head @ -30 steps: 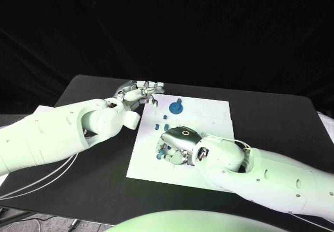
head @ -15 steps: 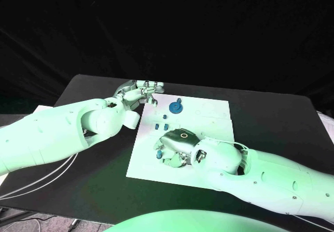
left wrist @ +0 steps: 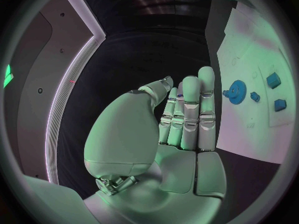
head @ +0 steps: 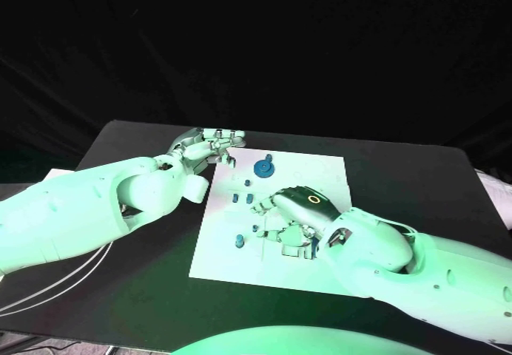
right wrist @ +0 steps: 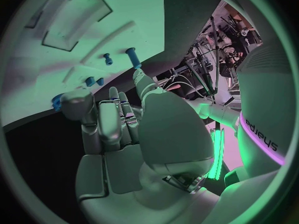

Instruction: Assemble the parts on the task board

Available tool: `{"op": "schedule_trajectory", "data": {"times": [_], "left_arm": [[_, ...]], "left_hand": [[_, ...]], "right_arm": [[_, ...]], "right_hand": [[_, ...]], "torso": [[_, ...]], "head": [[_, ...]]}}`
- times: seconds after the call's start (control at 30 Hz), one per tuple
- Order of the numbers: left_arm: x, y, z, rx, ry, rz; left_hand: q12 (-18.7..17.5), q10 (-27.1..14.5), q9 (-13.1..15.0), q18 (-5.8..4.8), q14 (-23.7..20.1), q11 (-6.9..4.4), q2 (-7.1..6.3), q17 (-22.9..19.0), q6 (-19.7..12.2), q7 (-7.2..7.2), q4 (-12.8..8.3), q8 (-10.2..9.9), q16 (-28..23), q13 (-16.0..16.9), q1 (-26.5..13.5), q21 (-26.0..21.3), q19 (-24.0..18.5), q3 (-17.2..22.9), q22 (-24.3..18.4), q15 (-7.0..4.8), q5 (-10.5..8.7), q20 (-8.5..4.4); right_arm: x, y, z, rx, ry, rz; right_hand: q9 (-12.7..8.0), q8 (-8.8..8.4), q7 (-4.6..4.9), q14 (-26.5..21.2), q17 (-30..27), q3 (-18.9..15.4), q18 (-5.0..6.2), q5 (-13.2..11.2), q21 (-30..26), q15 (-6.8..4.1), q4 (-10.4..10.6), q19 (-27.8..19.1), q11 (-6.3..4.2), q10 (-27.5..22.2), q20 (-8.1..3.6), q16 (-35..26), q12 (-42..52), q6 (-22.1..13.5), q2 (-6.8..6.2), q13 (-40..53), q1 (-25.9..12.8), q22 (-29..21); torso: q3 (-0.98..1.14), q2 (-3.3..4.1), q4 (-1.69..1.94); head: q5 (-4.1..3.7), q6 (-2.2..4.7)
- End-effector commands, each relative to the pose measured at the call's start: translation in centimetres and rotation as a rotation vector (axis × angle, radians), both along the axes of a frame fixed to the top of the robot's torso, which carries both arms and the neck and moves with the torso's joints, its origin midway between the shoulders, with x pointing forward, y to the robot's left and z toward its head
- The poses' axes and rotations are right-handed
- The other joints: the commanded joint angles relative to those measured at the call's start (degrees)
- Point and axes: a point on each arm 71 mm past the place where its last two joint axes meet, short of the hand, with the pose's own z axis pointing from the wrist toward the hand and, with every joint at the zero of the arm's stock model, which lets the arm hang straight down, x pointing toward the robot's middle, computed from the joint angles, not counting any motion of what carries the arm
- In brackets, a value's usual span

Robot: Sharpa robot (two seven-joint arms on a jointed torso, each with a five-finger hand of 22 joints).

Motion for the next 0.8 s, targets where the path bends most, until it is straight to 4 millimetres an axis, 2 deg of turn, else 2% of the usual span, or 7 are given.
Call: {"op": "schedule_trajectory", "data": {"times": [0.03,0.17,0.33,0.4,0.47,0.67,0.8], "left_arm": [[-0.1,-0.1,0.1,-0.004,-0.003,-0.018],[-0.3,0.2,0.1,-0.002,-0.002,-0.015],[-0.5,0.8,0.1,0.003,-0.002,-0.007],[-0.5,0.8,0.1,0.004,-0.001,-0.008],[-0.6,0.8,0.1,0.004,-0.001,-0.010],[-0.7,0.7,-0.1,0.005,0.001,-0.013],[-0.7,0.6,-0.1,0.004,-0.003,-0.010]], "left_hand": [[0.3,-0.6,0.0,0.65,-0.4,0.01,0.31,0.0,-0.3,-0.03,-0.3,0.2,-0.2,0.1,0.1,-0.3,-0.3,-0.2,0.0,-0.04,-0.20,-0.12],[0.3,-0.6,0.0,0.65,-0.4,0.01,0.31,0.0,-0.3,-0.03,-0.3,0.2,-0.2,0.1,0.1,-0.3,-0.3,-0.2,0.0,-0.04,-0.20,-0.12],[0.3,-0.6,0.0,0.65,-0.4,0.01,0.31,0.0,-0.3,-0.03,-0.3,0.2,-0.2,0.1,0.1,-0.3,-0.3,-0.2,0.0,-0.04,-0.20,-0.12],[0.3,-0.6,0.0,0.65,-0.4,0.01,0.31,0.0,-0.3,-0.03,-0.3,0.2,-0.2,0.1,0.1,-0.3,-0.3,-0.2,0.0,-0.04,-0.20,-0.12],[0.3,-0.6,0.0,0.65,-0.4,0.01,0.30,-0.1,-0.3,-0.02,-0.3,0.2,-0.2,0.1,0.1,-0.3,-0.3,-0.2,0.0,-0.03,-0.20,-0.11],[0.3,-0.7,0.0,0.64,-0.5,0.04,0.25,-0.1,-0.4,0.00,-0.3,0.2,-0.2,0.1,0.1,-0.4,-0.3,-0.3,-0.1,-0.01,-0.22,-0.10],[0.4,-0.7,0.0,0.64,-0.5,0.04,0.27,-0.1,-0.4,0.01,-0.3,0.2,-0.2,0.1,0.1,-0.4,-0.3,-0.3,-0.1,-0.01,-0.21,-0.10]], "right_arm": [[0.4,-3.2,0.7,0.118,0.122,-0.124],[0.4,-6.8,1.3,0.128,0.136,-0.231],[0.0,-10.1,0.7,0.077,0.206,-0.346],[-0.3,-11.2,0.3,0.046,0.242,-0.389],[-0.6,-12.0,-0.1,0.004,0.263,-0.425],[-1.0,-13.0,-1.1,-0.112,0.295,-0.475],[-1.1,-12.6,-1.8,-0.145,0.312,-0.475]], "right_hand": [[0.3,0.88,-0.49,1.9,2.2,0.0,-0.08,1.2,2.1,-1.04,0.8,1.4,-1.11,6.4,-0.39,1.9,3.2,1.9,1.25,1.0,-0.1,3.1],[0.4,1.07,-2.20,2.8,5.3,-0.8,-0.81,2.7,5.3,-2.83,2.1,3.3,-3.44,16.5,-2.01,4.7,8.8,2.7,0.91,4.3,-1.5,7.6],[0.9,2.49,-3.87,3.1,6.6,-4.9,-1.35,6.4,7.4,-4.39,6.2,4.3,-5.05,18.5,-4.12,6.1,18.5,4.6,0.50,14.5,-5.9,10.3],[1.5,3.64,-4.26,3.2,7.7,-7.0,-1.57,9.8,8.2,-4.73,8.0,4.7,-5.63,18.0,-4.38,7.1,26.0,5.8,0.46,23.4,-7.3,11.5],[2.1,4.37,-4.44,3.4,9.0,-8.5,-1.80,11.1,9.0,-4.89,9.3,5.0,-5.72,17.6,-4.47,8.1,31.1,6.1,0.86,29.7,-8.1,12.8],[3.9,6.24,-4.84,3.8,12.7,-13.5,-2.35,11.1,11.3,-5.00,10.0,5.8,-5.80,19.8,-4.62,11.1,48.7,5.3,2.69,51.1,-10.6,16.3],[4.7,6.90,-4.85,3.9,13.5,-15.4,-2.41,10.9,11.6,-4.92,10.1,5.8,-5.77,20.6,-4.62,11.8,53.7,4.8,3.68,57.3,-10.9,16.9]], "torso": [[-0.15,-0.27,-0.47],[-0.24,-0.43,-1.25],[-0.06,-0.50,-2.60],[-0.03,-0.57,-2.80],[-0.04,-0.65,-2.97],[-0.03,-0.99,-3.48],[-0.09,-1.02,-3.32]], "head": [[-2.07,0.62],[-3.81,0.95],[-4.76,1.19],[-5.46,1.29],[-5.79,1.35],[-6.11,1.25],[-6.16,1.07]]}}
